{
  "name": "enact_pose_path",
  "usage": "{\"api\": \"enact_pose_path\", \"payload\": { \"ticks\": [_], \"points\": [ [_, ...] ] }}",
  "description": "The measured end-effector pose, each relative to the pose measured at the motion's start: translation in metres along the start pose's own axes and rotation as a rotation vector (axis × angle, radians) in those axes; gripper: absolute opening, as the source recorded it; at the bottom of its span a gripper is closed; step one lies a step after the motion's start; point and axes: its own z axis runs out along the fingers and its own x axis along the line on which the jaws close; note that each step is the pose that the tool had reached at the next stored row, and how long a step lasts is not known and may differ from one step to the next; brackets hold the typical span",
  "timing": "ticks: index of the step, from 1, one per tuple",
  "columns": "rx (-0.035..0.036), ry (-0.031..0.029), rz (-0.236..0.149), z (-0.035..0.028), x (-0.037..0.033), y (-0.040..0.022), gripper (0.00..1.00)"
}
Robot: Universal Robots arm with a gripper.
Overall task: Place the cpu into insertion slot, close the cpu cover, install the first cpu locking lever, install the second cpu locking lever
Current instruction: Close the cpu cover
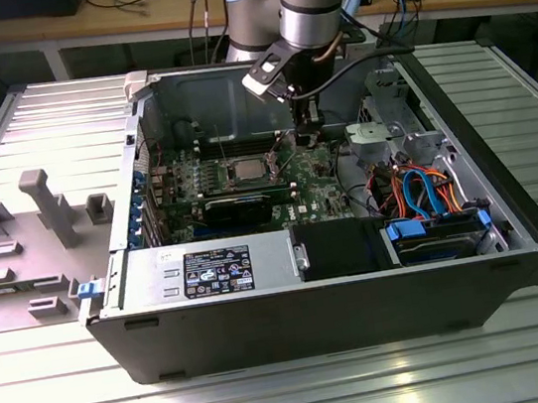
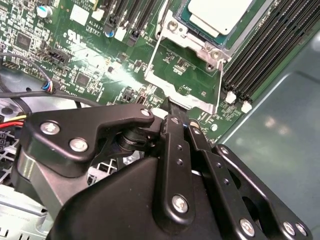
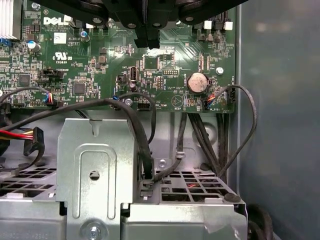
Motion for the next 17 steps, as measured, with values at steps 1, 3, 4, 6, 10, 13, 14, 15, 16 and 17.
{"api": "enact_pose_path", "payload": {
  "ticks": [1,3,4,6,10,13,14,15,16,17],
  "points": [
    [0.0,0.0001,0.0,0.0,0.0,-0.0011,0.11],
    [0.0,0.0001,0.0,-0.0001,0.0001,-0.0027,0.11],
    [0.0,0.0001,0.0,-0.0002,0.0001,-0.0034,0.11],
    [0.0,0.0002,0.0,-0.0007,0.0002,-0.0066,0.11],
    [0.0,0.0001,0.0,-0.001,0.0002,-0.0107,0.11],
    [0.0,0.0,0.0,-0.001,0.0003,-0.013,0.11],
    [0.0,0.0001,0.0,-0.001,0.0003,-0.0133,0.11],
    [0.0,0.0001,0.0,-0.001,0.0003,-0.0133,0.11],
    [0.0,0.0001,0.0,-0.001,0.0003,-0.0136,0.11],
    [0.0,0.0001,0.0,-0.001,0.0003,-0.0139,0.11]
  ]
}}
